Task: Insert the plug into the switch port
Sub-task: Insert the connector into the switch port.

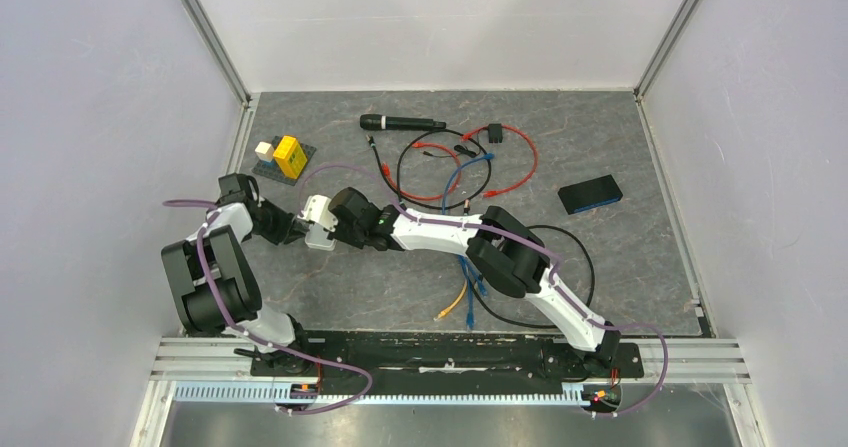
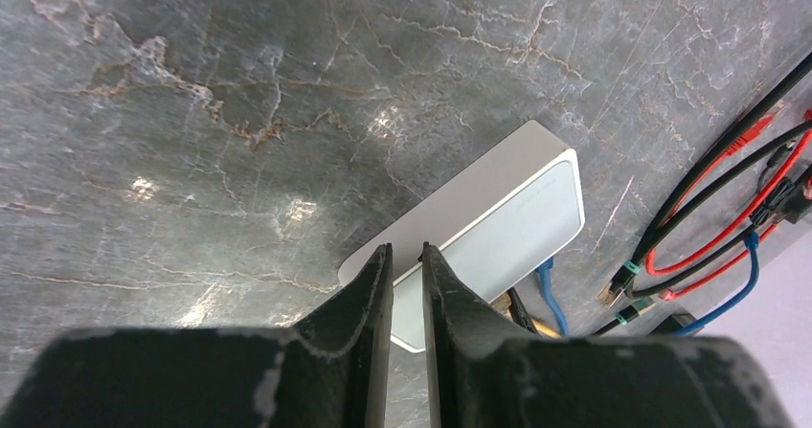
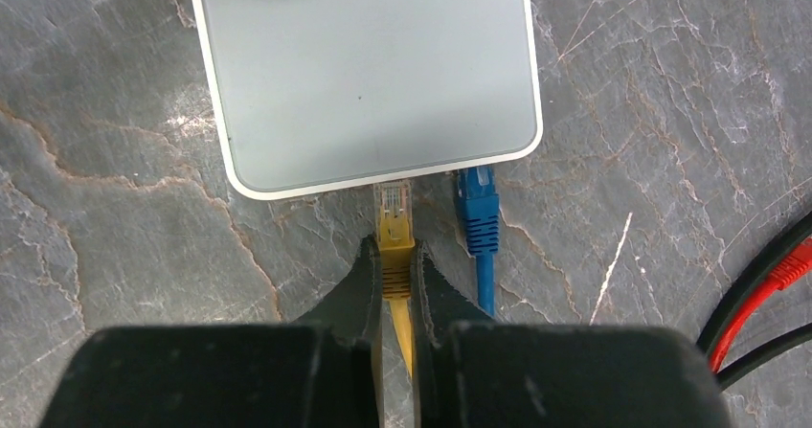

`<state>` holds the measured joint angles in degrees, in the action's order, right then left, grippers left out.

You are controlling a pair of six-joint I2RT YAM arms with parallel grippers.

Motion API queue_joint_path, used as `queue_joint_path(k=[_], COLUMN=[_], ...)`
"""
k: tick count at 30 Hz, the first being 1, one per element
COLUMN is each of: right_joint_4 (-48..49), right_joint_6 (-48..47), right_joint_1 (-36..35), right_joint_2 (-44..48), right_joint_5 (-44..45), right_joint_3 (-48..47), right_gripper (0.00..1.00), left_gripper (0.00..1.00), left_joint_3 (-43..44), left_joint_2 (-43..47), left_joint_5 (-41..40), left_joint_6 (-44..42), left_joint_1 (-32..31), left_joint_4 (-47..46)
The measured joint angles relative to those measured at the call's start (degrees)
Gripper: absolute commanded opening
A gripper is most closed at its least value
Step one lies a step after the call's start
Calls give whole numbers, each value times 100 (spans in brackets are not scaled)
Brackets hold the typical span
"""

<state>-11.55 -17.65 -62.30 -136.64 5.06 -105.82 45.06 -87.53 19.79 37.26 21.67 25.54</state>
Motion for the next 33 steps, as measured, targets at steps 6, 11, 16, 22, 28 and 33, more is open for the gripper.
queue_joint_path(k=[6,11,16,22,28,33], right_joint_4=[-68,-140,-249,-455,-769,-922], right_joint_6=[-55,-103,-127,-142,-116,-74], right_joint_1=[-4,-11,-11,-11,-11,-11], right_joint_2=[-15,-15,-31,-195,-289,-293], right_joint_5=[33,138,168,254,291,393], right_joint_3=[-46,-70,-136,-452,-710,-748], right_gripper=[0,0,0,0,0,0], left_gripper=[24,24,24,24,23,23], left_joint_3=[72,142,177,168,37,-50], left_joint_2=[-96,-197,-249,-267,-269,-271], left_joint_5=[37,96,136,205,415,579], left_joint_6=[0,0,0,0,7,15], left_joint_1=[0,0,0,0,33,37], left_joint_4=[0,-15,-39,-98,-343,-474])
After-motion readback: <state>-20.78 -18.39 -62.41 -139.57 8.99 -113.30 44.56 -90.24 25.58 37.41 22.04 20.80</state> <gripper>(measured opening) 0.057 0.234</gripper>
